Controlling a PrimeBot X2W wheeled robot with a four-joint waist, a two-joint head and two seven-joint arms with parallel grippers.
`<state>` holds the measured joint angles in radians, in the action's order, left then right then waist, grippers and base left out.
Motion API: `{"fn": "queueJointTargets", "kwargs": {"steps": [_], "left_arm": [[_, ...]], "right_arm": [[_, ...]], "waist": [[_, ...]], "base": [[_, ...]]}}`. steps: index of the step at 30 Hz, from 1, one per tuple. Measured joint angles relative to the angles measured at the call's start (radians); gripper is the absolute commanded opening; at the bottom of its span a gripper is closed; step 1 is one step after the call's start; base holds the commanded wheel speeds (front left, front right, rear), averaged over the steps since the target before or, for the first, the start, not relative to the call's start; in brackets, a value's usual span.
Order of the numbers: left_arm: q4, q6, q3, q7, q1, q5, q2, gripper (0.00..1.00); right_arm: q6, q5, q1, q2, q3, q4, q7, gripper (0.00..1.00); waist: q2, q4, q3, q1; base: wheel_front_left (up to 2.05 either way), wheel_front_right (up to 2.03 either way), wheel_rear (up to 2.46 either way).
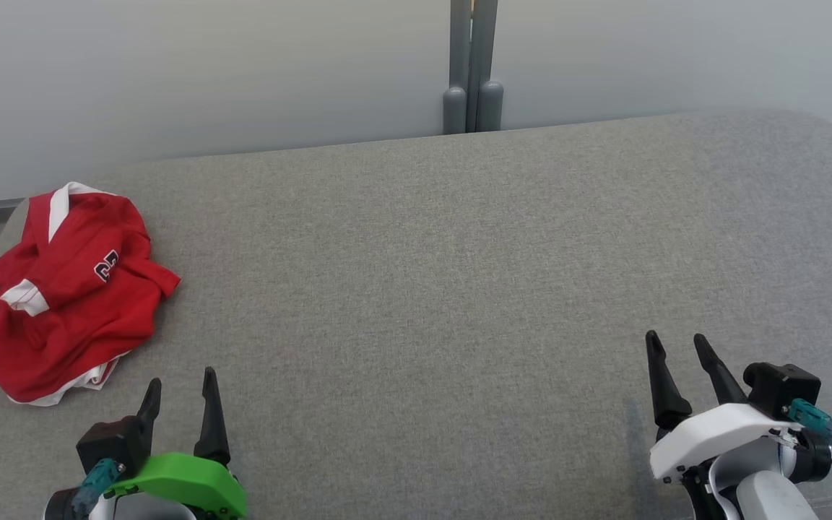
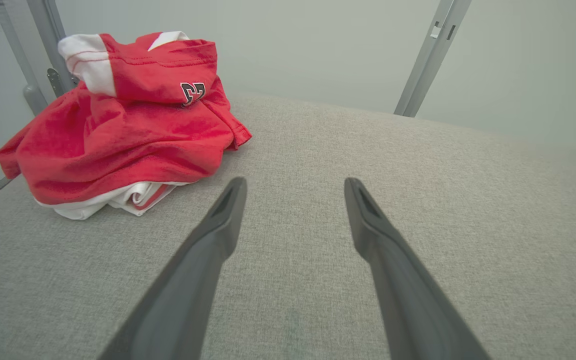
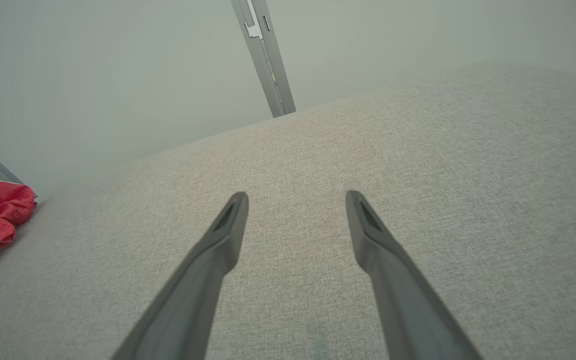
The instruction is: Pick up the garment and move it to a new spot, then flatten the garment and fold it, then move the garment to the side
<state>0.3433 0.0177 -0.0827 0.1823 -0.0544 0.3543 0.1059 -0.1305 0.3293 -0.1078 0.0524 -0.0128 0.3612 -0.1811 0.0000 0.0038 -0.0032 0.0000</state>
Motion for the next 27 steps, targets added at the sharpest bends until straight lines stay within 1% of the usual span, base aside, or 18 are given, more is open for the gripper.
{"fn": "queueJointTargets", "kwargs": {"steps": [12, 27], "left_arm": [[0.015, 0.001, -0.012, 0.025, 0.0, -0.107, 0.0, 1.0], [0.025, 0.02, -0.002, 0.055, 0.0, -0.229, 0.0, 1.0]], "right_arm": [[0.0, -0.114, -0.01, 0.01, 0.025, 0.013, -0.025, 1.0], [0.0, -0.265, -0.016, 0.005, -0.028, 0.011, -0.056, 1.0]], "waist": [[0.0, 0.0, 0.0, 0.0], [0.0, -0.001, -0.001, 0.0]], "base": [[0.0, 0.0, 0.0], [0.0, 0.0, 0.0]]}}
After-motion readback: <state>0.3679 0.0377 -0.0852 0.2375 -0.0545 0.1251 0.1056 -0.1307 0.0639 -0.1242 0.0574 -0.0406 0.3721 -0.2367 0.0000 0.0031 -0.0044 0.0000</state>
